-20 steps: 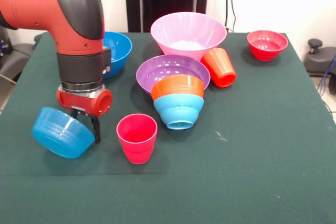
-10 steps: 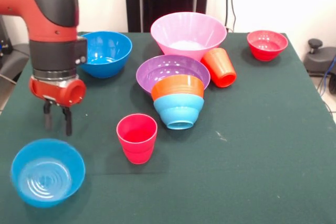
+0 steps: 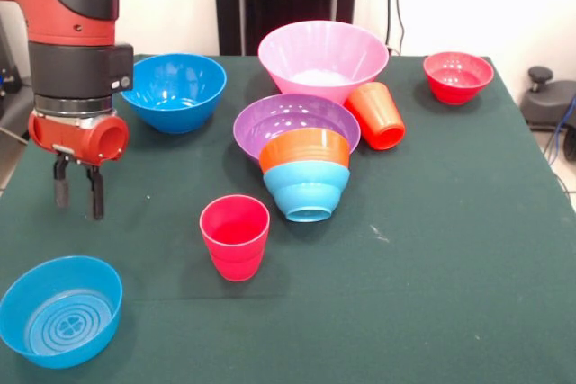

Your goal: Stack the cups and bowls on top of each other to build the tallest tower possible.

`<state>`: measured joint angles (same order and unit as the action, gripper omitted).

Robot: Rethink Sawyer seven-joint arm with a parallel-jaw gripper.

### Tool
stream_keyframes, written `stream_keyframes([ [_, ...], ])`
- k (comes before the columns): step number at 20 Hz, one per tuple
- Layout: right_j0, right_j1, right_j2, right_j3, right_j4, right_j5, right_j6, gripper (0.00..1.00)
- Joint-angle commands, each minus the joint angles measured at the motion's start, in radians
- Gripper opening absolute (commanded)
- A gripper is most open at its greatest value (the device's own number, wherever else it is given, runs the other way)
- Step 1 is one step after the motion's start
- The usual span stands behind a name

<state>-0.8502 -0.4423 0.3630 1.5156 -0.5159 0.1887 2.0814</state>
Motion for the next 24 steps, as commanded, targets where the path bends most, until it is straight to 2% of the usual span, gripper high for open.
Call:
stream_keyframes([
  [1, 0.009, 0.041, 0.113, 0.054, -0.054, 0.096, -0.132, 1.00],
  [5, 0.007, 0.051, 0.131, 0.040, -0.090, 0.062, -0.148, 1.00],
  [8, 0.029, 0.056, 0.120, 0.033, -0.093, 0.035, -0.115, 1.00],
  [16, 0.020, 0.078, 0.148, 0.018, -0.076, 0.039, -0.102, 1.00],
  [24, 0.051, 0.109, 0.125, -0.046, -0.086, 0.015, -0.079, 1.00],
])
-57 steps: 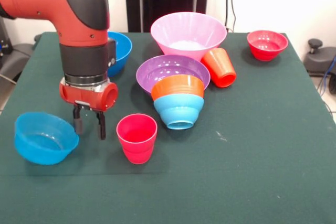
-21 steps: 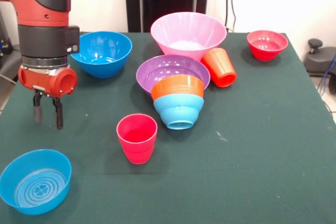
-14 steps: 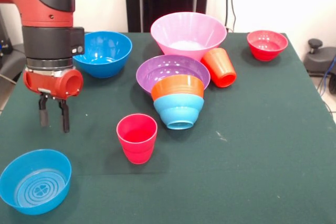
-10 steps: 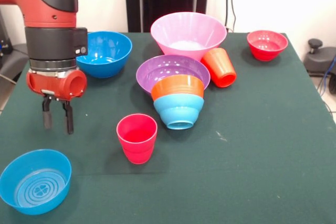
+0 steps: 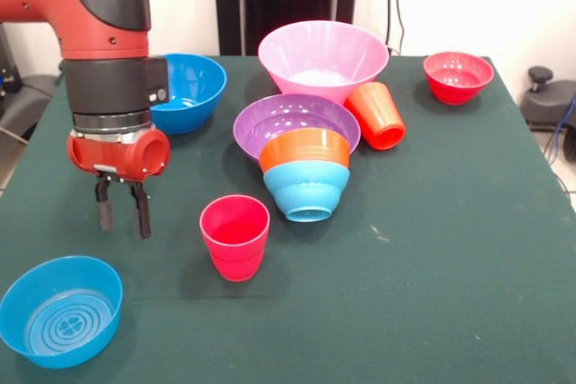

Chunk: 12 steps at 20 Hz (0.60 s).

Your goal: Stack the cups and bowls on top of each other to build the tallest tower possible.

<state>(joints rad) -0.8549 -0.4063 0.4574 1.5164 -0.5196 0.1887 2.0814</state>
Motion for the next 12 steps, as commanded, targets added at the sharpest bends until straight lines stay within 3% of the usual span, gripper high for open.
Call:
stream_keyframes([
  [1, 0.060, 0.082, 0.027, -0.062, -0.087, 0.011, -0.081, 1.00],
  [7, 0.088, 0.146, -0.012, -0.147, -0.110, -0.019, -0.078, 1.00],
  [9, 0.069, 0.181, -0.002, -0.173, -0.126, -0.006, -0.111, 1.00],
  [12, 0.000, 0.203, 0.031, -0.197, -0.170, 0.076, -0.236, 1.00],
])
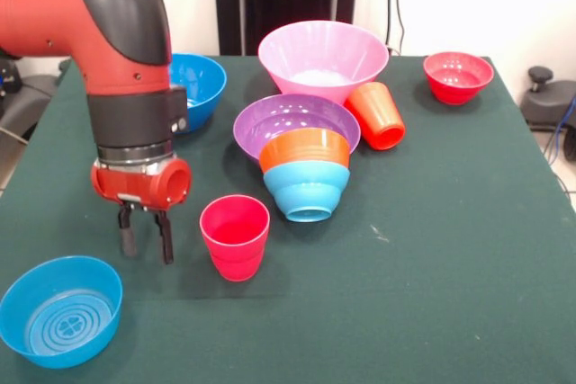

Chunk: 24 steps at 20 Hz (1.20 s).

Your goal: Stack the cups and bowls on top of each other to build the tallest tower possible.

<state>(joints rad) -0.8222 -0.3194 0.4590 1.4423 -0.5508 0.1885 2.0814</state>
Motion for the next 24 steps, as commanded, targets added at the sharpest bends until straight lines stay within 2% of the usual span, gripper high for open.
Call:
stream_keyframes([
  [1, -0.046, 0.119, 0.033, -0.131, -0.162, 0.074, -0.260, 1.00],
  [5, -0.065, 0.109, 0.041, -0.135, -0.251, 0.060, -0.316, 1.00],
  [7, -0.077, 0.125, 0.054, -0.170, -0.293, 0.094, -0.374, 1.00],
  [10, -0.107, 0.191, 0.088, -0.248, -0.329, 0.186, -0.488, 1.00],
  [12, -0.075, 0.197, 0.061, -0.297, -0.330, 0.252, -0.485, 1.00],
  [14, -0.027, 0.191, 0.028, -0.350, -0.332, 0.280, -0.430, 1.00],
  [16, 0.004, 0.151, 0.022, -0.356, -0.312, 0.325, -0.407, 1.00],
  [19, 0.050, 0.105, 0.018, -0.385, -0.263, 0.466, -0.399, 1.00],
  [24, 0.075, 0.113, 0.031, -0.455, -0.290, 0.549, -0.417, 1.00],
])
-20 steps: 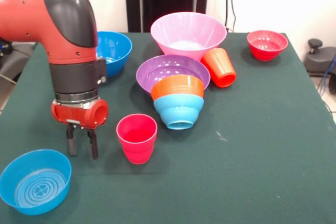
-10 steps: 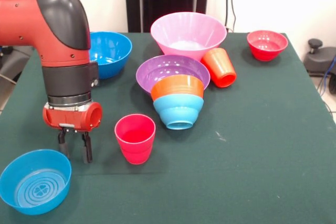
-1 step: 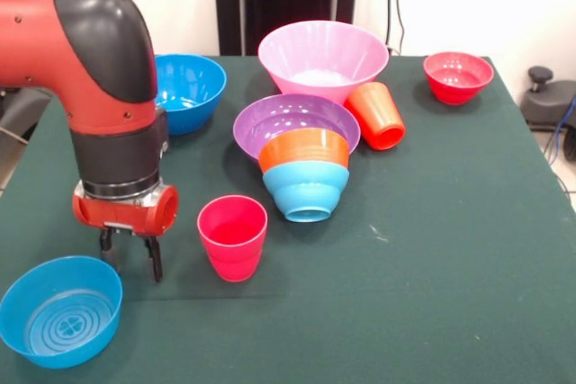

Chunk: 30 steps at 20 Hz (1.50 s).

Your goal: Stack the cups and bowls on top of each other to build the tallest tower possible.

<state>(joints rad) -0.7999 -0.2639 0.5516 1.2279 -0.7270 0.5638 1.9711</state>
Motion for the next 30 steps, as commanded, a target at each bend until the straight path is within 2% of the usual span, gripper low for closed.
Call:
stream_keyframes([
  [1, 0.054, 0.053, -0.060, -0.241, -0.121, 0.182, -0.310, 1.00],
  [11, 0.098, -0.009, -0.087, -0.223, -0.154, 0.333, -0.373, 1.00],
  [15, 0.107, -0.018, -0.083, -0.245, -0.144, 0.410, -0.433, 1.00],
  [20, 0.119, -0.044, -0.102, -0.223, -0.128, 0.469, -0.427, 1.00],
  [30, 0.122, -0.087, -0.090, -0.244, -0.104, 0.606, -0.480, 1.00],
])
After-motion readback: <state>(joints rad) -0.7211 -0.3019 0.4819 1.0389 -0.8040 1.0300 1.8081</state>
